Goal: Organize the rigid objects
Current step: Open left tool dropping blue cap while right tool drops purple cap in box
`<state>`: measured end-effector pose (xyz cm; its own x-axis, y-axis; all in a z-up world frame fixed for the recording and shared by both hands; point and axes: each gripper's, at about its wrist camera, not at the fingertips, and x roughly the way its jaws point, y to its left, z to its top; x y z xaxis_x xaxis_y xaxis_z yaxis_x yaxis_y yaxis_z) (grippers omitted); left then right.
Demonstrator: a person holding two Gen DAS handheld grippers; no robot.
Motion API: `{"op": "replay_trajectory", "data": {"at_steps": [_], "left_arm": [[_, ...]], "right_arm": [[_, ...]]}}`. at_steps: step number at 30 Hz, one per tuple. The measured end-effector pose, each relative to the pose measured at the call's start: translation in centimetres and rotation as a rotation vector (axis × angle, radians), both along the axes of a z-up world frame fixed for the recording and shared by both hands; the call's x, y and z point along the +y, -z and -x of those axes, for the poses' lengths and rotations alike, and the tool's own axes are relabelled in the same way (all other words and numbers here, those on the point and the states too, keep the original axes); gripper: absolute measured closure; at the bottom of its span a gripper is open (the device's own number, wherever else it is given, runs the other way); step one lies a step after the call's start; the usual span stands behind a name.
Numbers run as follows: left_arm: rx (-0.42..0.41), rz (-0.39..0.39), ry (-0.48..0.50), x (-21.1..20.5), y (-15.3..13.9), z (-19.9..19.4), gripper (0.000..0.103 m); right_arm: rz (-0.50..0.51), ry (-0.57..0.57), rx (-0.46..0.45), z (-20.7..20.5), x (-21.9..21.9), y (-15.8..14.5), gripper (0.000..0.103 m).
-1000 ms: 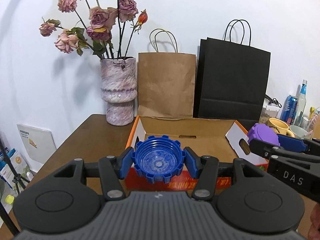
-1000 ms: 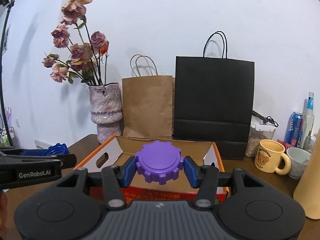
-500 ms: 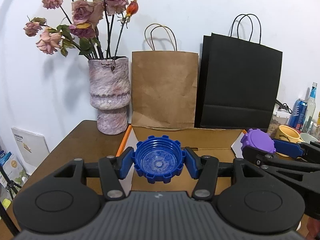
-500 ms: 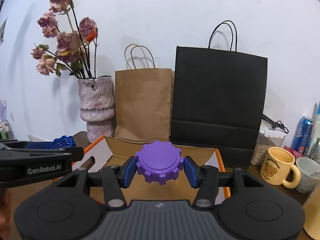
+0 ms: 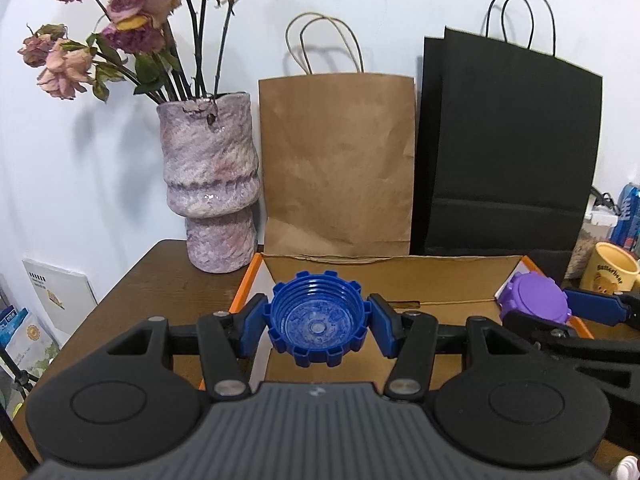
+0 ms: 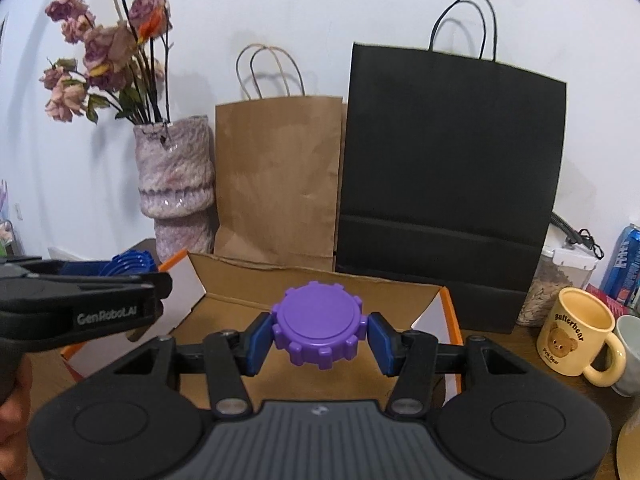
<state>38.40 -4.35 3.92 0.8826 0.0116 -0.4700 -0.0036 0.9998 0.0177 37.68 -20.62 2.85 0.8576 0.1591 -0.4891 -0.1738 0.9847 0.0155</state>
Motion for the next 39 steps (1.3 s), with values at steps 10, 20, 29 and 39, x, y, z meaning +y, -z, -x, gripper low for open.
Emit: {"op": "replay_trajectory", "data": {"at_steps": [10, 20, 29, 39], "left_arm": [[0.061, -0.010, -0.013, 0.2, 1.6, -2.0, 0.047], [0.063, -0.023, -0.009, 0.2, 1.6, -2.0, 0.028], [0.030, -0.023, -0.015, 0.3, 0.8, -1.5, 0.000], [0.020, -0.019, -0.013, 0.4, 0.2, -0.9, 0.000]], "right_arm": [[0.014, 0.003, 0.064, -1.4, 0.0, 1.8, 0.052], [0.043, 0.027, 0.100, -1.9, 0.0, 2.1, 0.032], [0.067, 0.059, 0.112, -2.0, -0.5, 2.4, 0.000], [0.067, 0.054, 0.082, -1.1, -0.5, 1.7, 0.000]]}}
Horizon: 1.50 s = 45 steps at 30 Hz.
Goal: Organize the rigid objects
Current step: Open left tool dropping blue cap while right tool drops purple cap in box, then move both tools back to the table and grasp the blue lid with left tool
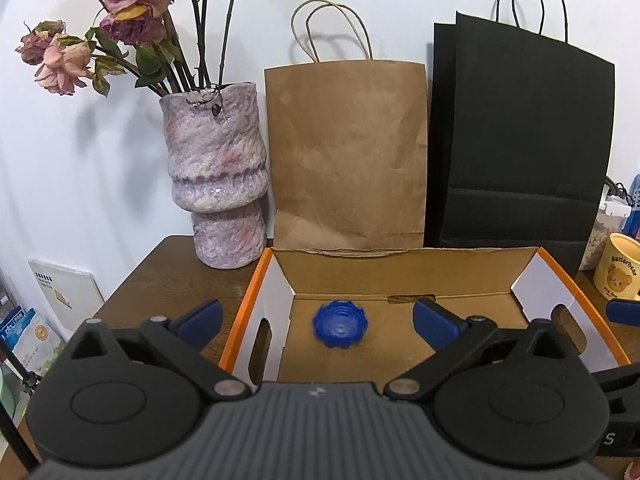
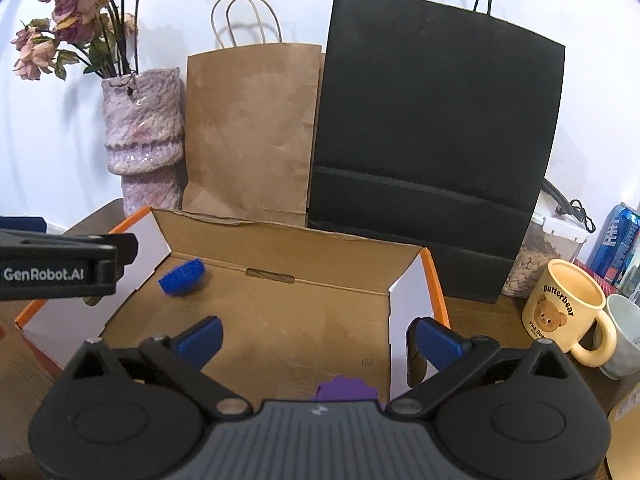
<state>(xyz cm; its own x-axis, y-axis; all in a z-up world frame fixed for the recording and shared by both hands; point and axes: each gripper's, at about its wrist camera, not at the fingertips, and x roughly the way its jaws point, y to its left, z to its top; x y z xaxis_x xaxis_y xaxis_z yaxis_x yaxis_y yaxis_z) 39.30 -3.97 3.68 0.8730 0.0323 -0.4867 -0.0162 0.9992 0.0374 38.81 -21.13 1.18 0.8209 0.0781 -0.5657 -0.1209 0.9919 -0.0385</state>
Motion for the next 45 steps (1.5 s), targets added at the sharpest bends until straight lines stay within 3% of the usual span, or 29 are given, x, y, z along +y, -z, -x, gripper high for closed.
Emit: {"op": "replay_trajectory", "data": {"at_steps": [15, 30, 45], "left_arm": [[-0.041, 0.038, 0.020, 0.9, -1.9, 3.4, 0.000], [-0.066, 0.053, 0.037, 1.8, -2.8, 9.8, 0.000], [-0.074, 0.060, 0.051, 1.9, -3.1, 16.9, 0.000]], "right_arm": [[-0.009, 0.003, -0.076, 3.9, -0.2, -2.1, 0.000], [-0.056, -0.002, -0.140, 11.2, -1.4, -3.6, 0.000], [-0.061, 0.000, -0.149, 18.3, -1.6, -2.8, 0.000]]}}
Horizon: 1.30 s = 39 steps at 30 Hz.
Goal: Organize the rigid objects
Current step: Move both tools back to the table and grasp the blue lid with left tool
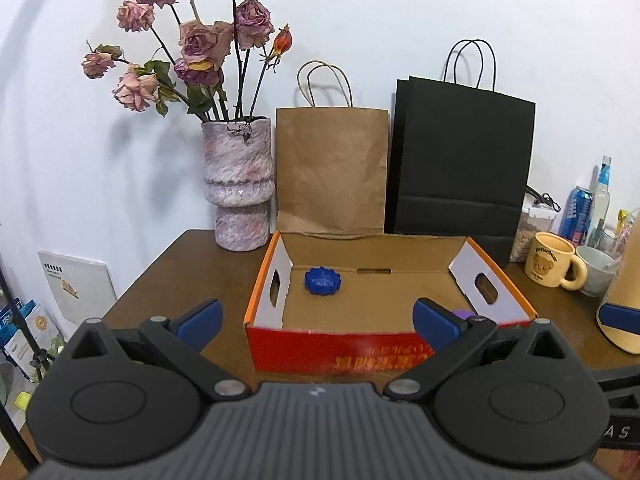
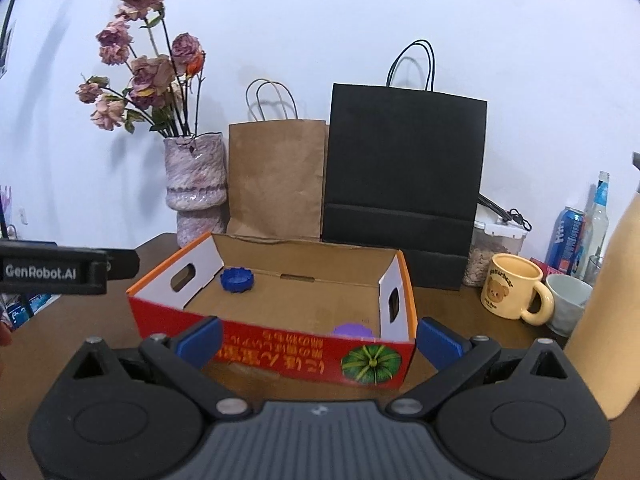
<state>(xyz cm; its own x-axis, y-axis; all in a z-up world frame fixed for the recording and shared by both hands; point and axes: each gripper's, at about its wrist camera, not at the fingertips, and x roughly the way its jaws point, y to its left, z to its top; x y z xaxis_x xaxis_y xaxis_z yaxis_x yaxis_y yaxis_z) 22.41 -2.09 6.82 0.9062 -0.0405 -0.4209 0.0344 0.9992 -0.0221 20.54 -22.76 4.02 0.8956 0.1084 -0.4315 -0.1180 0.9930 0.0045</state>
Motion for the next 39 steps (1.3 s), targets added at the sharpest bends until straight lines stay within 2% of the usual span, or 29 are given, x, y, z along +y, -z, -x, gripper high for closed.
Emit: {"op": "replay_trajectory", "data": {"at_steps": [8, 22, 30, 39], "left_arm": [[0.030, 0.033, 0.007, 0.8, 1.4, 3.7, 0.000], [0.085, 0.028, 0.005, 1.8, 4.6, 8.6, 0.000], [0.103, -0.019, 0.019, 1.0, 6.1, 10.9, 0.000], [0.171, -0.061, 0.030, 0.0, 8.6, 12.5, 0.000]], "right_arm": [[-0.005, 0.002, 0.012, 4.0, -0.5, 1.1, 0.000], [0.006, 0.005, 0.044, 9.3, -1.5, 3.2, 0.000], [0.006, 0.007, 0.074, 11.4, -2.3, 4.6, 0.000], [0.001, 0.009, 0.097, 12.9, -2.8, 5.6, 0.000]]}}
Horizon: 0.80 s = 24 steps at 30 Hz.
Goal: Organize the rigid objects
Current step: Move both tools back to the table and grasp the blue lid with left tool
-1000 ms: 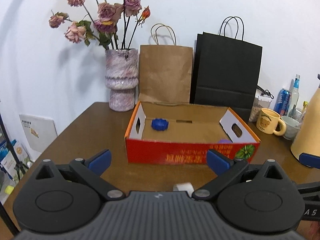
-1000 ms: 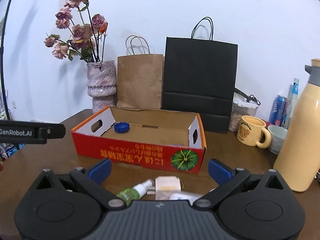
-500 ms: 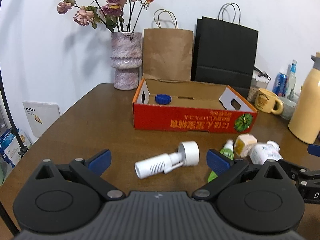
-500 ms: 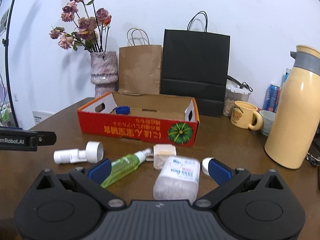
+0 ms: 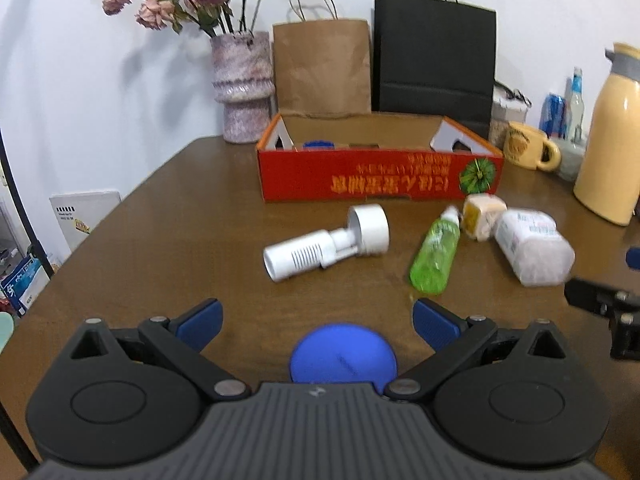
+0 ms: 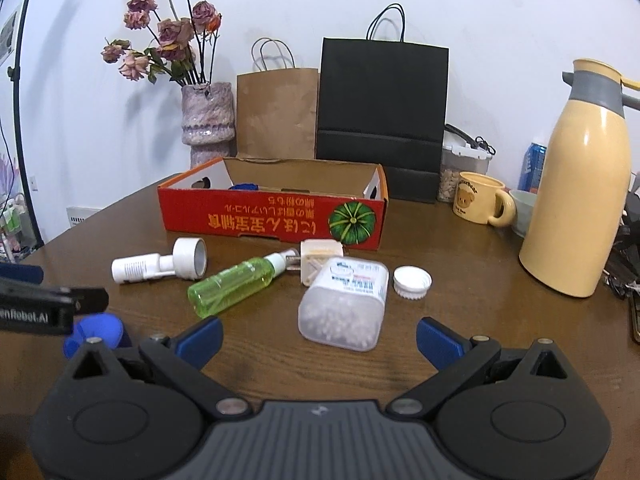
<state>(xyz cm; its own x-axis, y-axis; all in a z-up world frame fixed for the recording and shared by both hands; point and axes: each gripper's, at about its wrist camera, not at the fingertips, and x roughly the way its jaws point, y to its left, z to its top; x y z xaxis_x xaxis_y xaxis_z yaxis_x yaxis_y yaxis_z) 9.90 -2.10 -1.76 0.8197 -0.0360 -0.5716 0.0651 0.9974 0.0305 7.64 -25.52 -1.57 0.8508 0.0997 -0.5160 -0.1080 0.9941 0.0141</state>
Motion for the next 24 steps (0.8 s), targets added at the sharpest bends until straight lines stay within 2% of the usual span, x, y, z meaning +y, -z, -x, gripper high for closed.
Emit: {"op": "replay_trajectory", "data": {"at_steps": [7, 17, 20, 21, 24], "left_arm": [[0.072, -0.019, -0.017, -0.6, 2.3, 0.0, 0.000], [0.081, -0.006, -0.022, -0.9, 3.0, 0.0, 0.001], [0.088, 0.007, -0.015, -0.9, 3.1, 0.0, 0.030], [0.095, 0.015, -0.009, -0.9, 3.2, 0.0, 0.035], [0.080, 0.014, -0.004, -1.0, 3.1, 0.3, 0.035]], "right_arm": [[-0.007, -0.004, 0.020, 0.5, -0.3, 0.8, 0.000], [-0.017, 0.001, 0.031, 0.4, -0.6, 1.4, 0.000], [-0.018, 0.001, 0.033, 0.3, -0.7, 1.5, 0.000], [-0.018, 0.001, 0.034, 0.3, -0.8, 1.5, 0.000], [-0.016, 0.002, 0.037, 0.2, -0.7, 1.6, 0.000]]}}
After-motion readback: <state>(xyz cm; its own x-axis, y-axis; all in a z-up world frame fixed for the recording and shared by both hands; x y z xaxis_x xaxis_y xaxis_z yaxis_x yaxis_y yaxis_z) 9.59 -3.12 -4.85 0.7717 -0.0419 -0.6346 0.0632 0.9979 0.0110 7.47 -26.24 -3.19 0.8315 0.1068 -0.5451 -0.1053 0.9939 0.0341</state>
